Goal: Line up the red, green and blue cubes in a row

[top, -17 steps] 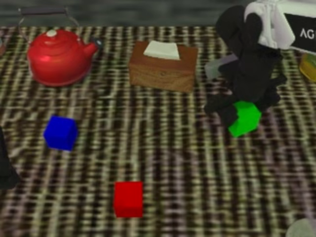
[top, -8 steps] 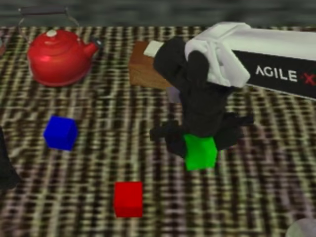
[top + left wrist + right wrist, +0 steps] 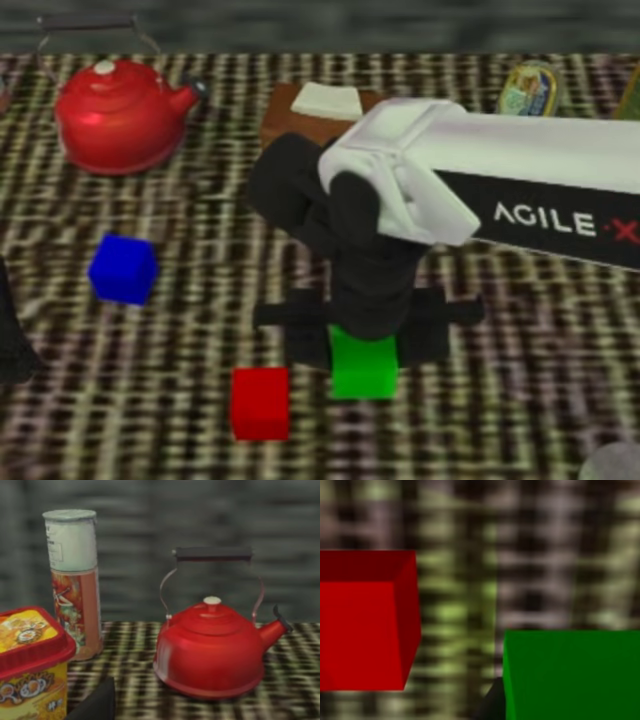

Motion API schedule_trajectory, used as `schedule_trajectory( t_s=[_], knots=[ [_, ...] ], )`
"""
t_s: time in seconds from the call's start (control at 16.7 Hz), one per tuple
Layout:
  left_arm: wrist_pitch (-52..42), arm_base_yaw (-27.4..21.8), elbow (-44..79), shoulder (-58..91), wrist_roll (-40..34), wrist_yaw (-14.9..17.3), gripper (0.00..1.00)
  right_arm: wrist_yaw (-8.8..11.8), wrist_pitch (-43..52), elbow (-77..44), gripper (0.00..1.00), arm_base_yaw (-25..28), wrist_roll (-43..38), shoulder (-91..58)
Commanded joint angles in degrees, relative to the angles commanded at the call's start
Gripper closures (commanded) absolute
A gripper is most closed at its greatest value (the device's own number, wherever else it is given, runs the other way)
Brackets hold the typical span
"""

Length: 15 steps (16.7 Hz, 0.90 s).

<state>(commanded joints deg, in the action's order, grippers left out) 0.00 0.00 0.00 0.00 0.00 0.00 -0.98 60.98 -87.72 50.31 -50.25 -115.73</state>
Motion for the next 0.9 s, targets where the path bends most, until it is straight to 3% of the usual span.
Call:
schedule_trajectory(
  t_s=[0.3,0.9],
  knots=[
    [0.00,0.00,0.00,0.00,0.00,0.00,0.00,0.09,-0.96,0.34,1.00,-0.24,-0.04,-0.56],
    [0.00,0.00,0.00,0.00,0.00,0.00,0.00,-0.05,-14.05,8.47,1.00,0.24,-0.31,-5.59]
  ],
)
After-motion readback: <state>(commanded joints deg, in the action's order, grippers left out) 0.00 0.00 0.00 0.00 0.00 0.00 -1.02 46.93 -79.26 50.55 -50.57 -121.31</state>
